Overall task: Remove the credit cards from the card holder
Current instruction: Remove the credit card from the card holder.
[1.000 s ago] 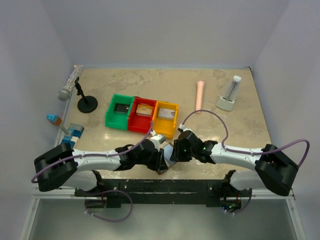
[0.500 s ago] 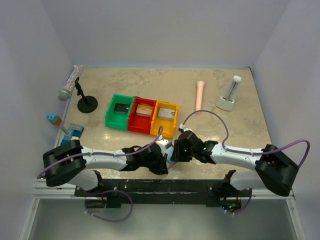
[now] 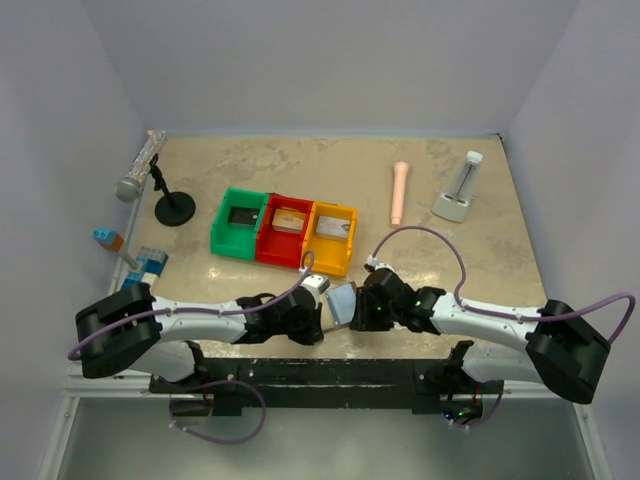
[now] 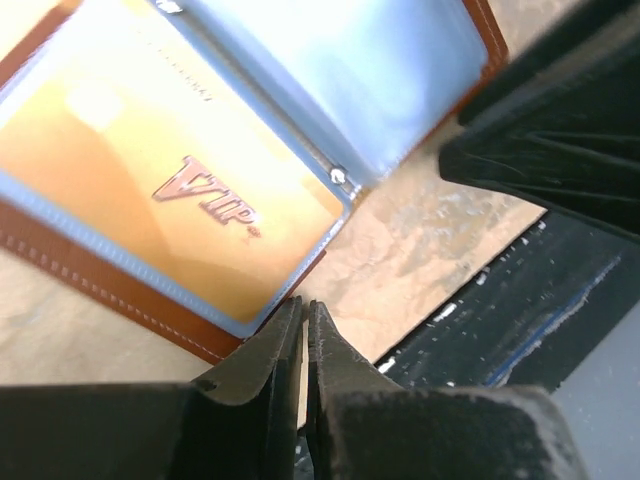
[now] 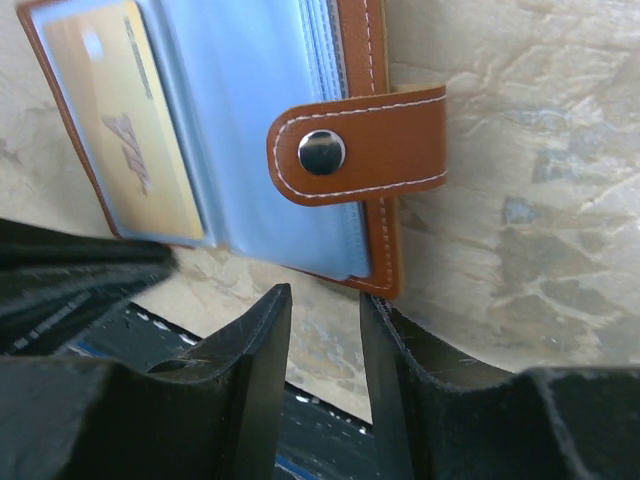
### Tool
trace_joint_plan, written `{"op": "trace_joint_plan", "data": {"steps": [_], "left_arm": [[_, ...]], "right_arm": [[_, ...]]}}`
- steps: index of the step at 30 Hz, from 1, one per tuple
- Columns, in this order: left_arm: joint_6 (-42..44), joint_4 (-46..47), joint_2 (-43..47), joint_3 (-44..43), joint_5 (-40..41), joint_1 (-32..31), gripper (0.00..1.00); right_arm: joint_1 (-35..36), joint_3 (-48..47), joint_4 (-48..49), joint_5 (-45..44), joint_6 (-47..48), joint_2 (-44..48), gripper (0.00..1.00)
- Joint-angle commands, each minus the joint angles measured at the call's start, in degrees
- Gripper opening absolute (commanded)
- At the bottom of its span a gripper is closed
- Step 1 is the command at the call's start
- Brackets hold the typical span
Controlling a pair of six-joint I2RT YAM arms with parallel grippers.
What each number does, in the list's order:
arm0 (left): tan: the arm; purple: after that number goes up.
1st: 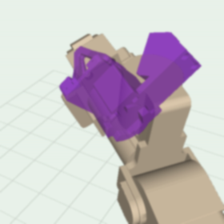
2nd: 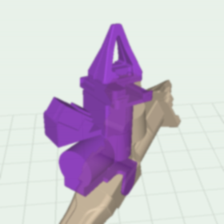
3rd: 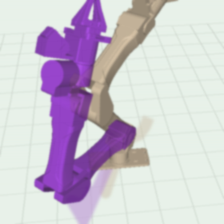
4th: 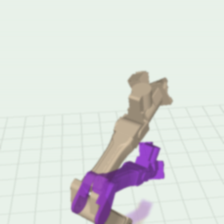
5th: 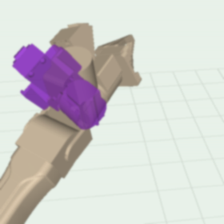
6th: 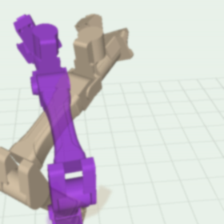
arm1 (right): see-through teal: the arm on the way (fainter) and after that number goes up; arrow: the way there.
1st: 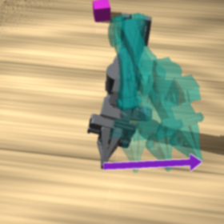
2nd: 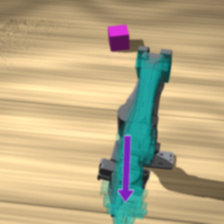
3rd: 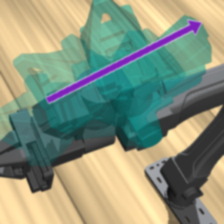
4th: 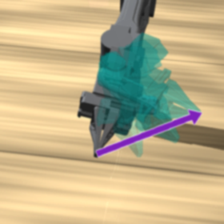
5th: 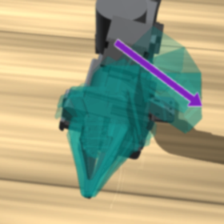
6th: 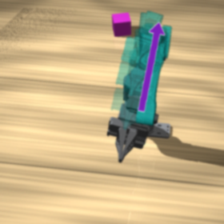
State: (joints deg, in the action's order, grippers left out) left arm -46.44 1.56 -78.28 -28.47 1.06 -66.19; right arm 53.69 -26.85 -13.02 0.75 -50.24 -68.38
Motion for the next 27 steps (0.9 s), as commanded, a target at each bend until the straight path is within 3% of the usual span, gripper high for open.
{"op": "trace_joint_plan", "data": {"steps": [1,10,19,24,27], "left_arm": [[-0.1,-3.4,3.2,1.1,4.0,1.6,0.11],[1.4,-5.2,6.3,1.0,2.3,2.0,0.13],[4.9,-8.5,14.6,0.8,-2.9,1.9,0.18],[3.5,-9.5,21.8,3.0,1.5,2.0,0.19],[-0.6,-6.8,24.7,6.0,6.7,2.1,0.18]], "right_arm": [[0.1,0.3,-6.2,-2.4,1.2,1.5,0.39],[0.0,-1.3,-8.2,-1.2,2.5,4.4,0.40],[0.3,-6.1,-16.2,2.4,12.1,19.2,0.42],[0.2,-7.7,-9.0,8.0,15.4,23.8,0.44],[0.2,-5.1,3.6,10.8,14.3,20.1,0.49]]}}
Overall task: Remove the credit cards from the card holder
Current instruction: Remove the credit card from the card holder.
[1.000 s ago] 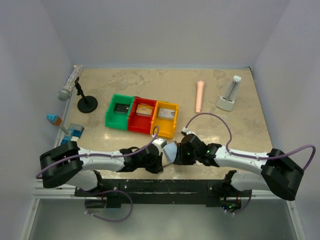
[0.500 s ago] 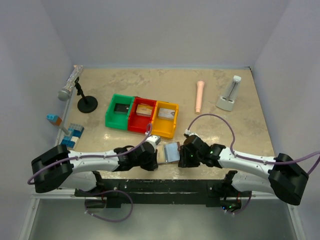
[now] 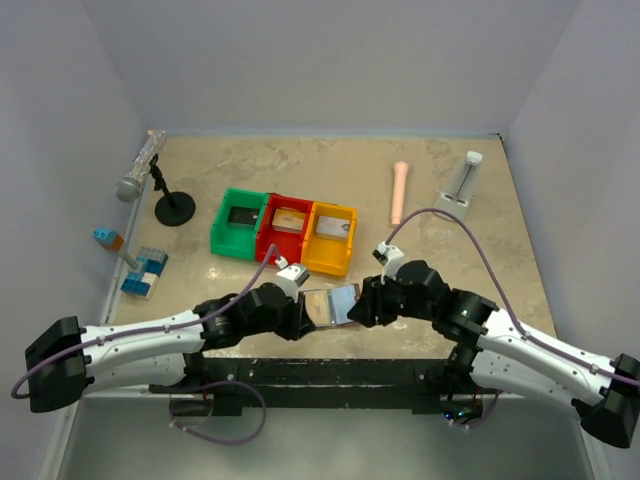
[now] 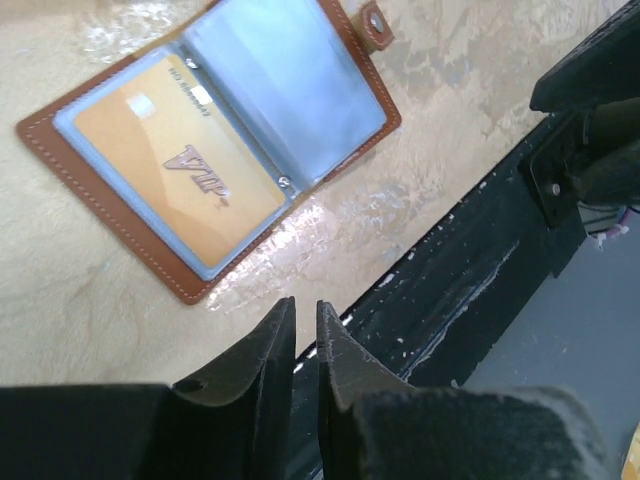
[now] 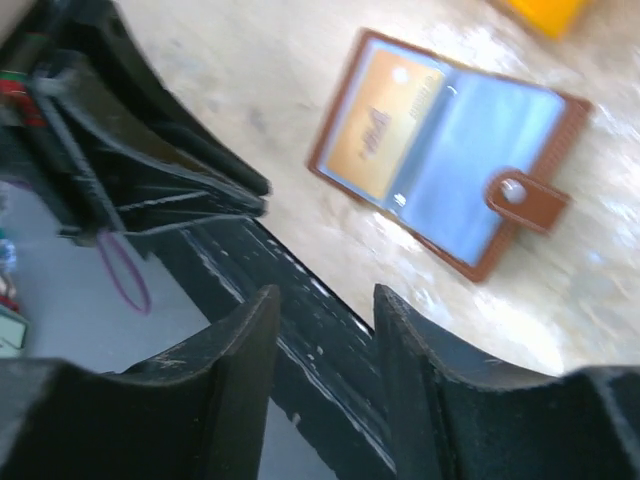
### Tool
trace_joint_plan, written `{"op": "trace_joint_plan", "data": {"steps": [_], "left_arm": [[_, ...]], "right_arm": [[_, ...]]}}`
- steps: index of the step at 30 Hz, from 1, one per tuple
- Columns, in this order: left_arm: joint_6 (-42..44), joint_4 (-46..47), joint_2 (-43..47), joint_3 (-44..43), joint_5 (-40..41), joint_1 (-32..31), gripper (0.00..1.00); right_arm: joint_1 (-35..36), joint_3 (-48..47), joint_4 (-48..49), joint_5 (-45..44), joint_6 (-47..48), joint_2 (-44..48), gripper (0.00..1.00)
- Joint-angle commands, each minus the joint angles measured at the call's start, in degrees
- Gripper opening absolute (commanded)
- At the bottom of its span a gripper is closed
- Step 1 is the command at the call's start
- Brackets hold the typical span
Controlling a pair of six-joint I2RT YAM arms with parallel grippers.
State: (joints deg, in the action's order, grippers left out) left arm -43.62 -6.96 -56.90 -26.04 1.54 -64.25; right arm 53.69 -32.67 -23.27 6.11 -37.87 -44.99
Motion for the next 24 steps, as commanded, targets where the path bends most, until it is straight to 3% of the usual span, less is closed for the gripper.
{"op": "trace_joint_plan", "data": {"steps": [1,3,5,7,10,15,24], "left_arm": [[-4.7,3.4,4.0,5.0,7.8,0.2,0.19],[-6.6,9.2,5.5,8.9,11.6,0.2,0.21],[-8.8,14.3,7.1,13.0,14.8,0.3,0.21],[-10.1,17.9,8.1,15.0,16.4,0.7,0.19],[-11.1,16.5,8.4,14.6,17.6,1.8,0.13],[-9.8,18.4,8.0,14.6,15.0,3.6,0.12],[-8.9,28.8,0.8,14.8,7.3,7.0,0.11]], "right_arm": [[0.2,2.8,21.0,7.0,1.4,-4.5,0.53],[-0.1,4.4,28.4,9.0,-1.1,-8.5,0.55],[-0.3,0.3,23.7,8.6,-0.6,-14.0,0.56],[-0.7,-3.3,20.3,9.4,0.5,-19.1,0.49],[-1.3,-2.1,25.8,9.4,-1.4,-23.6,0.42],[-2.9,-1.3,30.0,9.2,-3.7,-29.6,0.38],[-4.4,0.1,33.1,8.2,-4.7,-34.1,0.40]]}}
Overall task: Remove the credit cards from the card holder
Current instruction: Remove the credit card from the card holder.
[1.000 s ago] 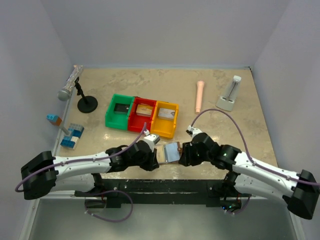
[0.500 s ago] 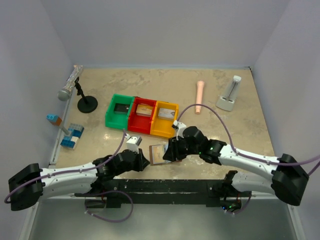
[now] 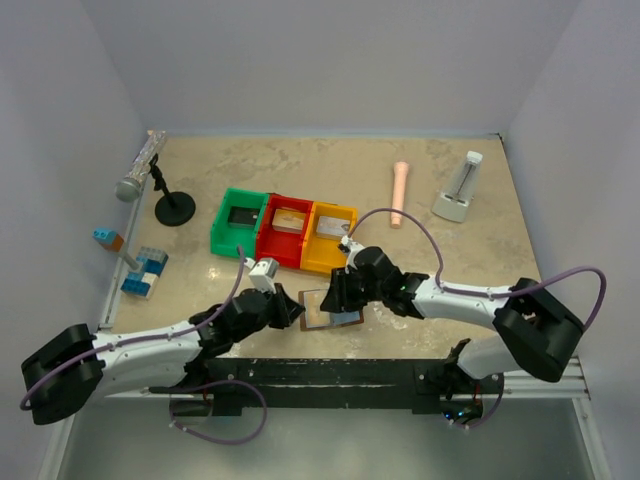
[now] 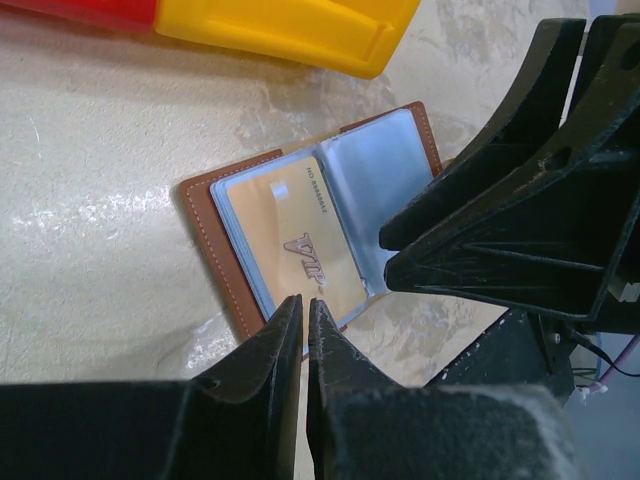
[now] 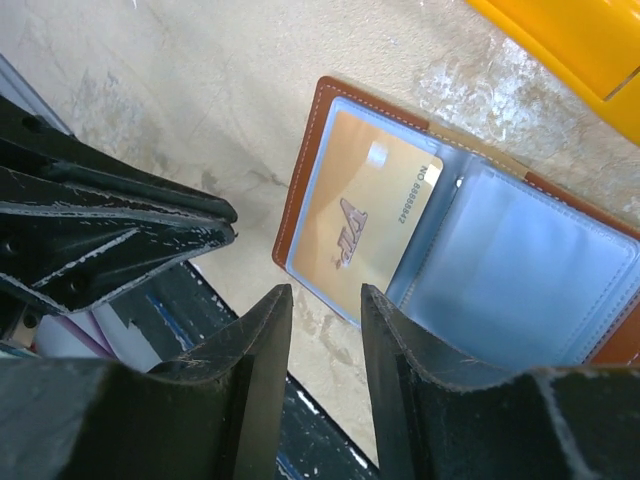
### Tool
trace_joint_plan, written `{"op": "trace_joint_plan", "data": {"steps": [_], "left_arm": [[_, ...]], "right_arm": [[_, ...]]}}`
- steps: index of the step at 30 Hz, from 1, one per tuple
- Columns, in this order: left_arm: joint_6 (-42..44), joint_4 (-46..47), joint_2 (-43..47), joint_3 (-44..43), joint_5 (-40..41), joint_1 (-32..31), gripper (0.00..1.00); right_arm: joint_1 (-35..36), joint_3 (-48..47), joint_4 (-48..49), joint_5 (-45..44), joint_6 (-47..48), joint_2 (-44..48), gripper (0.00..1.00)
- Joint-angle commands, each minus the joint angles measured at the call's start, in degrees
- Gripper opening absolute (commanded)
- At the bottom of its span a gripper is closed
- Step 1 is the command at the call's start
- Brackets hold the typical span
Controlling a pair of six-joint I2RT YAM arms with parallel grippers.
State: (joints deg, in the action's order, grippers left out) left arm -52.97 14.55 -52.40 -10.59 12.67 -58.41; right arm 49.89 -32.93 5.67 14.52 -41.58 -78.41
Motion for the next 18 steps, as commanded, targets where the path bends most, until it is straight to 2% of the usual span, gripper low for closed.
{"op": "trace_joint_plan", "data": {"steps": [1,8,18], "left_arm": [[0.4,7.9,-5.3,-1.0,-4.2,1.4,0.11],[-0.4,10.2,-11.9,-2.9,-5.8,2.2,0.09],[-0.1,10.0,-13.0,-3.2,-5.2,2.7,0.08]], "right_arm": [[-0.8,0.5,4.4,-0.2,-1.0,-1.0,0.41],[-1.1,0.2,4.8,-0.4,-1.4,-3.5,0.41],[-1.2,0.3,4.6,-0.5,-1.1,-4.7,0.41]]}}
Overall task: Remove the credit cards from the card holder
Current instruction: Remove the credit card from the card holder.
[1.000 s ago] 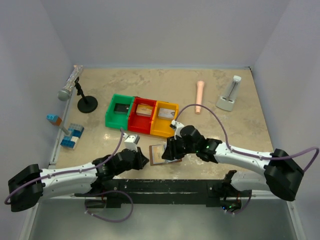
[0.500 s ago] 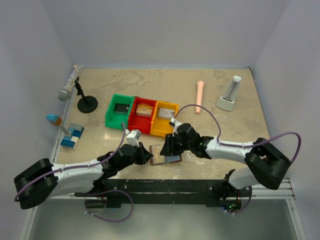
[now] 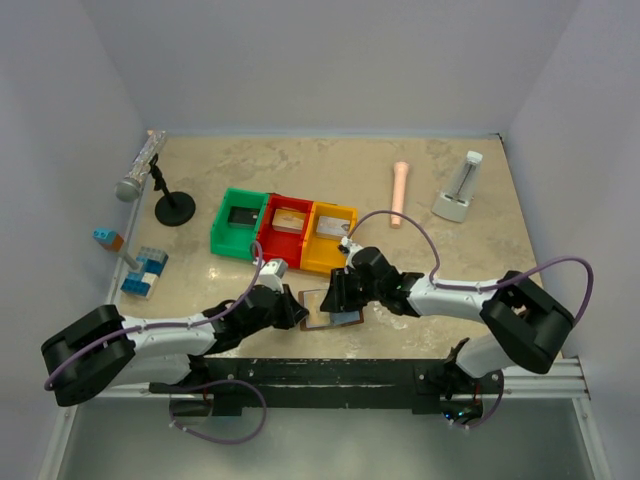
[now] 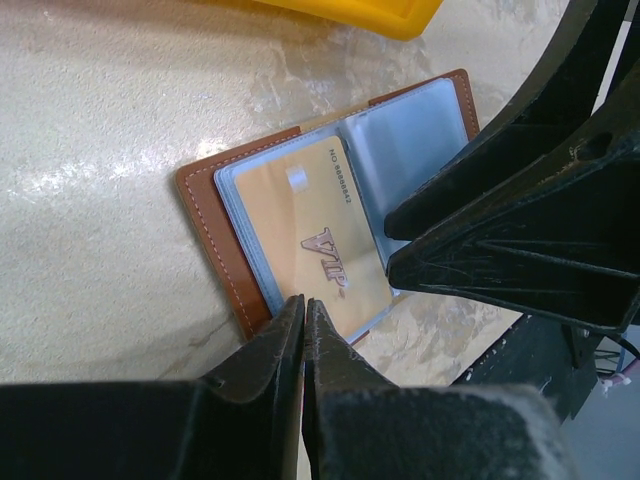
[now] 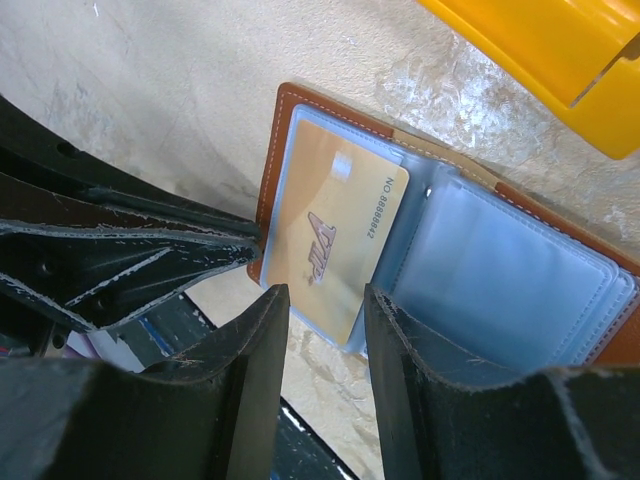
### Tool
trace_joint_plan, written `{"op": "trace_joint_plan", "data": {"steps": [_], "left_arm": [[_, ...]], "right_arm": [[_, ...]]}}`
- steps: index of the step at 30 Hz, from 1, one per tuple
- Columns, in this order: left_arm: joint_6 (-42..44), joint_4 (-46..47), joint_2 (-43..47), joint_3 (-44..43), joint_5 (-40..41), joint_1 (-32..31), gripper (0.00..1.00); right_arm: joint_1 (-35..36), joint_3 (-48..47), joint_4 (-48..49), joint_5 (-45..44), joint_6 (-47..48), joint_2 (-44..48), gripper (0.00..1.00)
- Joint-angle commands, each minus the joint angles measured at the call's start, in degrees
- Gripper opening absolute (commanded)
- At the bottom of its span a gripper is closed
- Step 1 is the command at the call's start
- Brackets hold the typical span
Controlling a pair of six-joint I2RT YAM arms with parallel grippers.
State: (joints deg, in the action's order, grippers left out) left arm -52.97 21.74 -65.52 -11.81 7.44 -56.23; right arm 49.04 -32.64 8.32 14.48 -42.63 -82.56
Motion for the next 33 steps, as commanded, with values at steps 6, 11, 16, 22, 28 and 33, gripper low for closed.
{"op": "trace_joint_plan", "data": {"steps": [6,11,16,22,28,33], "left_arm": [[0.5,1.8,-0.1,-2.9,0.3,0.6,0.07],[0.5,1.0,-2.0,-3.7,0.1,0.6,0.04],[0.1,0.2,-2.4,-3.6,0.6,0.6,0.03],[0.1,-3.1,-2.8,-3.9,2.3,0.6,0.00],[0.1,-4.1,-4.3,-4.3,3.0,0.6,0.00],[0.3,-3.9,-5.1,-4.3,3.0,0.6,0.00]], "right_arm": [[-0.4,0.1,2.5,-0.4,-0.3,-1.6,0.40],[-0.4,0.2,3.1,-0.1,-0.3,-2.3,0.40],[-0.5,0.3,3.5,0.1,-0.6,-2.5,0.40],[-0.7,0.7,3.5,0.1,-1.1,-1.5,0.40],[-0.8,0.2,3.0,0.5,-1.0,-1.1,0.40],[-0.8,0.2,3.0,0.5,-1.4,-0.8,0.40]]}}
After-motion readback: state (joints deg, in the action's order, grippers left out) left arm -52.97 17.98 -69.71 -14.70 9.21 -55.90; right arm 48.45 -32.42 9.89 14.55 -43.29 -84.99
